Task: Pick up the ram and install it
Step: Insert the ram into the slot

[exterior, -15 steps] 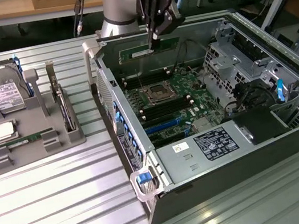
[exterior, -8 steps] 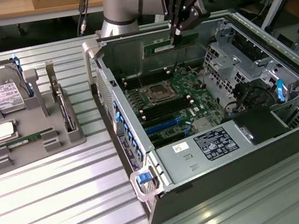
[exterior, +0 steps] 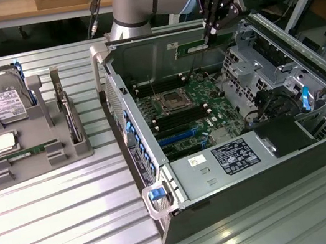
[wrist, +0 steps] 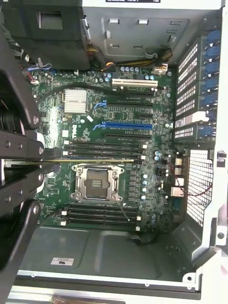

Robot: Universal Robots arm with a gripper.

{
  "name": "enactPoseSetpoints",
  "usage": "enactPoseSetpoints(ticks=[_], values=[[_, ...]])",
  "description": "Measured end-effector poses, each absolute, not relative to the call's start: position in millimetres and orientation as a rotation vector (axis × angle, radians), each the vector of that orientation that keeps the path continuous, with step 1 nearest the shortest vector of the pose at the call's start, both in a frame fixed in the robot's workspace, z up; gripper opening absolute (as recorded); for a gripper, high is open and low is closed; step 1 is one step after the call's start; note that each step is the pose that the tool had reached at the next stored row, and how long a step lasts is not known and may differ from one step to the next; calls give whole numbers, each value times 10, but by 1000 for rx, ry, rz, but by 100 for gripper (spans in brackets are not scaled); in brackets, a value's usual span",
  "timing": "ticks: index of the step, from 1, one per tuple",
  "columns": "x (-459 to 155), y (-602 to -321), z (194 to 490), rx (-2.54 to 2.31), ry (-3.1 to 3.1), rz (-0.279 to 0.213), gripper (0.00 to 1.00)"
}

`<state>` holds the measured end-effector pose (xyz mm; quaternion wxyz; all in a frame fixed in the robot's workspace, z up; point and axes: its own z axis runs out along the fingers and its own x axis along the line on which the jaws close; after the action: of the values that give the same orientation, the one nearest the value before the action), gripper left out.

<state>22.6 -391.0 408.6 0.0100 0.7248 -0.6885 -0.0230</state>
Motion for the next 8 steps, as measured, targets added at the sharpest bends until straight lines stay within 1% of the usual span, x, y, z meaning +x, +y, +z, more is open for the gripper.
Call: enactPoseSetpoints(ticks=[8], values=[[226, -3910, 4087, 2263, -2150, -73, 13]])
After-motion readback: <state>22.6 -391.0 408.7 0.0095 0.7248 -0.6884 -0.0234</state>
